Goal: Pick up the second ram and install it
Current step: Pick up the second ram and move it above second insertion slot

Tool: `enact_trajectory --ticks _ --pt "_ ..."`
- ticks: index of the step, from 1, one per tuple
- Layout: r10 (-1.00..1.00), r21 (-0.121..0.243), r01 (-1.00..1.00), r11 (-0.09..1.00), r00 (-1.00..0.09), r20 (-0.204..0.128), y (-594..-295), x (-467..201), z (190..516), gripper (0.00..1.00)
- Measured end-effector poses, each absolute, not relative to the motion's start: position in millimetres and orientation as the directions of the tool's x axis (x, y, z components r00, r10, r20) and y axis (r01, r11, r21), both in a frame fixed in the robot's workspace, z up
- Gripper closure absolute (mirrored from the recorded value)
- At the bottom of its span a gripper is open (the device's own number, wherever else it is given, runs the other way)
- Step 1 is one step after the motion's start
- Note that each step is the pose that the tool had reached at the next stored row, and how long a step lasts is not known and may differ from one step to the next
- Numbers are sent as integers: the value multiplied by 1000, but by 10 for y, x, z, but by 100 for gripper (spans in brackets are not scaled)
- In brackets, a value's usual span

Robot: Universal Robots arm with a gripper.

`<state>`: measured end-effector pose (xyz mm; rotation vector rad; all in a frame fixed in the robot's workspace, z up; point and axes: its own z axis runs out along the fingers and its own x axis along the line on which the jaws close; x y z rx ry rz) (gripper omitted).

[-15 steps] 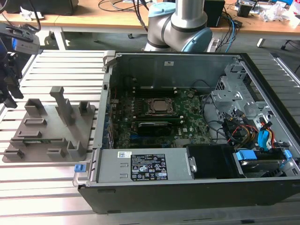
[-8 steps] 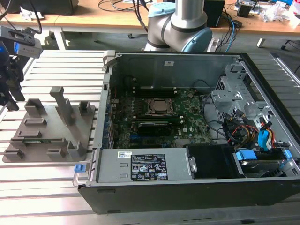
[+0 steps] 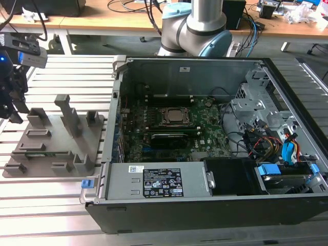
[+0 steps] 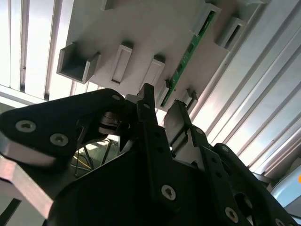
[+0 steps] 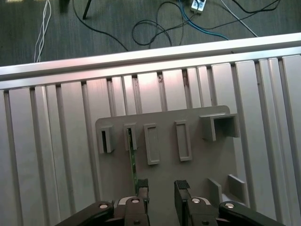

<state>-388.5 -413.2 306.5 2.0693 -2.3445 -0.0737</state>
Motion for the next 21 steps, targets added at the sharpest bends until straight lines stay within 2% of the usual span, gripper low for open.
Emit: enact_trajectory --ticks 21 --pt "-992 44 -991 124 -125 -21 -4132 -3885 2823 64"
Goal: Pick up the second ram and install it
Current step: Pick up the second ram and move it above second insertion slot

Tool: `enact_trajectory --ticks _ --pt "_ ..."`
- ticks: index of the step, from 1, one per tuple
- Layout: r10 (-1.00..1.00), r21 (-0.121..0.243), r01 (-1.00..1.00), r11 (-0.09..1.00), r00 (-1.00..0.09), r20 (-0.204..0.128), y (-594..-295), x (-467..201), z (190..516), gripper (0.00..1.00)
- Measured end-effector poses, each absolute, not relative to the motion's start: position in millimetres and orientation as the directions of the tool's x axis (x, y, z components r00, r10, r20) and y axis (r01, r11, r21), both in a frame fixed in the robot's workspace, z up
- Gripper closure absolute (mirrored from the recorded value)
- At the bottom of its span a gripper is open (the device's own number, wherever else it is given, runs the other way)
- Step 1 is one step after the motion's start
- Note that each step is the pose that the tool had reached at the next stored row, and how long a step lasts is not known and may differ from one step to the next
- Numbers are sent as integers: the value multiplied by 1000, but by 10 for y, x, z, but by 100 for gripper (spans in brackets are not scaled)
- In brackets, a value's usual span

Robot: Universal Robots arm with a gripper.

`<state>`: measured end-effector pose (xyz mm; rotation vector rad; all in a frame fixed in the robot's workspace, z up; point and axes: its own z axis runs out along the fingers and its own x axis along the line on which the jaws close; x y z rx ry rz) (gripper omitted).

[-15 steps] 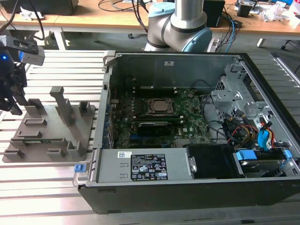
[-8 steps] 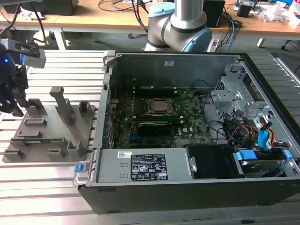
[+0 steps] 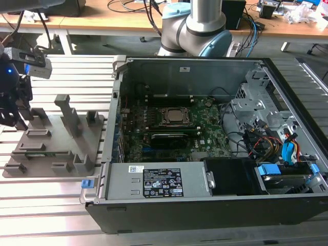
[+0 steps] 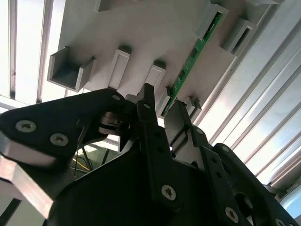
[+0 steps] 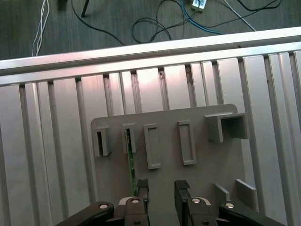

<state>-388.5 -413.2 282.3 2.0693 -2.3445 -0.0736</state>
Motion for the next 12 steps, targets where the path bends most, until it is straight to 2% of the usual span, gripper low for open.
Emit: enact_trajectory --ticks 12 --pt "-992 44 -991 124 -125 -21 -4133 -3885 2627 64"
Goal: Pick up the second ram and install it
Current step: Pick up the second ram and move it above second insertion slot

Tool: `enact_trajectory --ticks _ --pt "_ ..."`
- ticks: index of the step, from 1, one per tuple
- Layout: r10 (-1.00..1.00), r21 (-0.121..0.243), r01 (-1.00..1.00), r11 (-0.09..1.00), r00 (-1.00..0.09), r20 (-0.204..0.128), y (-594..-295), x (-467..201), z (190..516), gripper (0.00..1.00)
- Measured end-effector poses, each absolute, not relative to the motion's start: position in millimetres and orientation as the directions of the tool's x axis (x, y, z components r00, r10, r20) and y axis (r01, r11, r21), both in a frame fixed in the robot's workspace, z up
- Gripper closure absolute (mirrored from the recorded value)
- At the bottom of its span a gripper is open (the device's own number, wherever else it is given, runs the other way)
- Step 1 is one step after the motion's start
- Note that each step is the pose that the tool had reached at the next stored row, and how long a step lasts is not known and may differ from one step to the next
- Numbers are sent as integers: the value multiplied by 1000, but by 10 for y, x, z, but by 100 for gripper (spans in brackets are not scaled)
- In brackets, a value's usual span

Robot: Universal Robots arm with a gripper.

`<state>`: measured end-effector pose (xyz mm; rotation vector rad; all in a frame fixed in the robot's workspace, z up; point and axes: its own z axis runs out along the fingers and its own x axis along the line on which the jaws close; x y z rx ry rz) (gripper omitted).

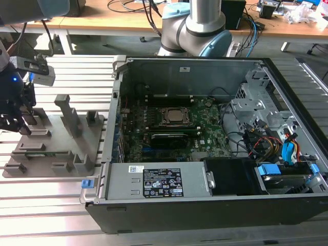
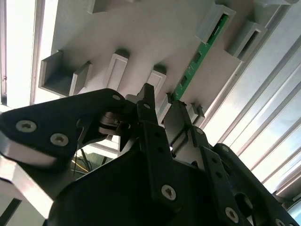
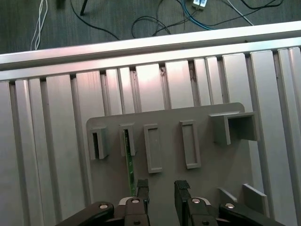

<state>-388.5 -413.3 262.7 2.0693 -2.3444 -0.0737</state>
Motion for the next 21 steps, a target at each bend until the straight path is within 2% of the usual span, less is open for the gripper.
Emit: enact_trajectory --ticks 21 --pt "-992 44 -991 124 -125 -21 -4133 -3885 2350 64"
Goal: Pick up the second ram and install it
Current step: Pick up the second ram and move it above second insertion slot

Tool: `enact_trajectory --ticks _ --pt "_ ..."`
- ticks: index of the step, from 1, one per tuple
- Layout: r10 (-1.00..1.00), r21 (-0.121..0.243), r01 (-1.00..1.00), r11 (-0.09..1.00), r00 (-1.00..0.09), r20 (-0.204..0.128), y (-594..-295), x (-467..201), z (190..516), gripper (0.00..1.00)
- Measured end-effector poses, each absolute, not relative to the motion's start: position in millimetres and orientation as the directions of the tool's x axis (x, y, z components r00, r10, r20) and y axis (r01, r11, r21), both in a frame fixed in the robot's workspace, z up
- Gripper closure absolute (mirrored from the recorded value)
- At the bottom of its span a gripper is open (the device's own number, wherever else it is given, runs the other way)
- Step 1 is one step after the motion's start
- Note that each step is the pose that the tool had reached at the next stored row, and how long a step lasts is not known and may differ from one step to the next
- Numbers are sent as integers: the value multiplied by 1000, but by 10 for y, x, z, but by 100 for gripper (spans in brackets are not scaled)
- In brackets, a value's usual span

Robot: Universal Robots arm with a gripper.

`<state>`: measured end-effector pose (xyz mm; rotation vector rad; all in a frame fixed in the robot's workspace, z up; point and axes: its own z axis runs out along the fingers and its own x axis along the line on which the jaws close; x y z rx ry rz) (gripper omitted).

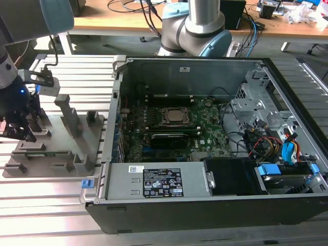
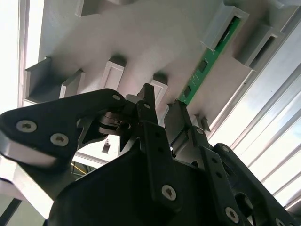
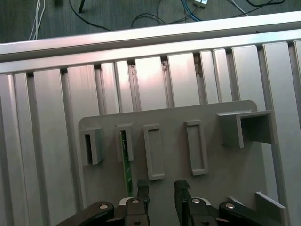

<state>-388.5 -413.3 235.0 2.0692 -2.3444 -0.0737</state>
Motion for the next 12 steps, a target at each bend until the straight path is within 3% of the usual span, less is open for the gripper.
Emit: enact_trajectory --ticks 12 --pt "-992 44 -991 124 -125 -21 -4132 -3885 2188 64"
